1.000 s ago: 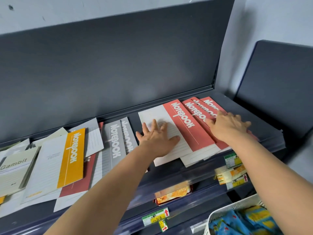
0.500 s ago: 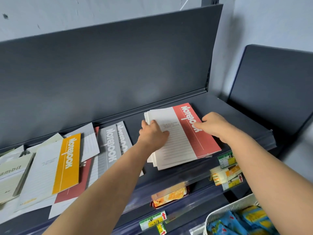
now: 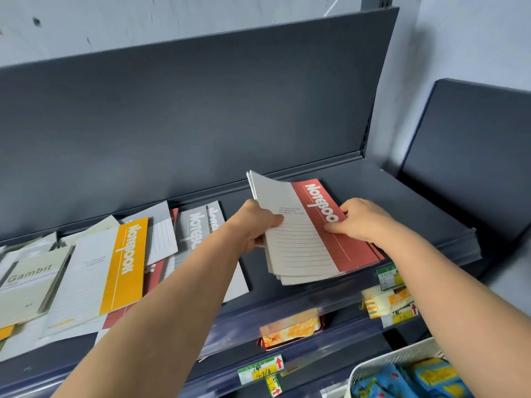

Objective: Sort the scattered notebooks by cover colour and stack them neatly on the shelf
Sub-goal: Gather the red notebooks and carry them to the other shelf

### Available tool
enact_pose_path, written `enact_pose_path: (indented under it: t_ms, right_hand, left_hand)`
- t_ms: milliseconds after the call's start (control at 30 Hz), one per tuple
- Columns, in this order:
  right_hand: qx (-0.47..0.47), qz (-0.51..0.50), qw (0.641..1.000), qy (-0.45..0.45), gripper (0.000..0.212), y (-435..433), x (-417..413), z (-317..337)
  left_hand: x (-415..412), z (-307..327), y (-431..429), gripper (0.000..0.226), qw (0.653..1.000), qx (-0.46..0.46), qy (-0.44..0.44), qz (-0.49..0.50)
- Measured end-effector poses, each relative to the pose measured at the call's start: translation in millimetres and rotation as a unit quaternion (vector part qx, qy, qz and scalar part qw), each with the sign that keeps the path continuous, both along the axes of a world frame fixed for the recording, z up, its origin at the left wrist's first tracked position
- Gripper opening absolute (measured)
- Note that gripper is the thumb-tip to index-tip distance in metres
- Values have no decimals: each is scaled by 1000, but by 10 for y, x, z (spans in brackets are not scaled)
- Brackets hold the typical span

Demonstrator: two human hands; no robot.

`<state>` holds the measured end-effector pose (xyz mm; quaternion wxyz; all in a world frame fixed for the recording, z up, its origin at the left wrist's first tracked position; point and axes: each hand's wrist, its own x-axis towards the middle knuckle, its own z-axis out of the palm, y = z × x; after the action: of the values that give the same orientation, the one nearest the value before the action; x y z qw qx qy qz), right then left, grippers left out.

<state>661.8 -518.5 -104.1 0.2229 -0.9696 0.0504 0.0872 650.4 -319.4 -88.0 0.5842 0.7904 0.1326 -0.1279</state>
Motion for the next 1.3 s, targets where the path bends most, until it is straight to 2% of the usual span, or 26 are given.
enact_pose_path:
  t_ms: [67,167,300,433,533,567,633,767,933,967,1067,1167,1233,1300]
  right_hand:
    - [95,2,995,-11,53,-16,-39,5]
    - [291,3,956,-46,49,0,-162,133]
    - [373,-23,920,-116,40,39,-414,345]
    - [340,-76,920,-178,46,66,-857,456]
    - [308,-126,921,-203,45,77,-1297,399]
    - [301,-152,918,-210,45,88,-1482,366]
    - [285,-201,910,-223,43,112,-1878,311]
    - [228,-311,895,-224,38,133,-2865,175]
    - [222,-384,877,-183,17,246,-4174,228]
    - [223,-387,877,-176,13,265,-4389,268]
    - [193,-423,868,-173,16,275,-5082,382]
    - [141,-471,854,-172,17,152,-5641,353]
    - [121,-506,836,-176,28,49,-6026,314]
    - [117,-541,814,-179,31,-69,-6398,287]
  left_hand:
    - [-32,53,45,18,998,-27,-54,17]
    - [-90,226,96,25,985,-91,-143,42]
    - [-238,459,151,30,976,-92,-196,31]
    - [-479,481,157,17,983,-14,-180,-45]
    - [-748,392,133,47,982,11,-154,-111]
    - [-860,358,116,49,979,12,-157,-132]
    - [-1109,280,70,38,970,14,-173,-173]
    - [-1741,107,-80,25,935,26,-191,-299]
    - [-2533,-68,-429,36,902,-15,-209,-378]
    - [-2693,-65,-502,33,896,-16,-209,-392]
    - [-3259,-21,-736,20,869,-12,-211,-448]
    - [-3767,-13,-962,18,842,-22,-219,-492]
    - [-4113,-25,-1148,26,822,-29,-215,-526]
    - [-4457,-29,-1376,43,802,-36,-205,-560]
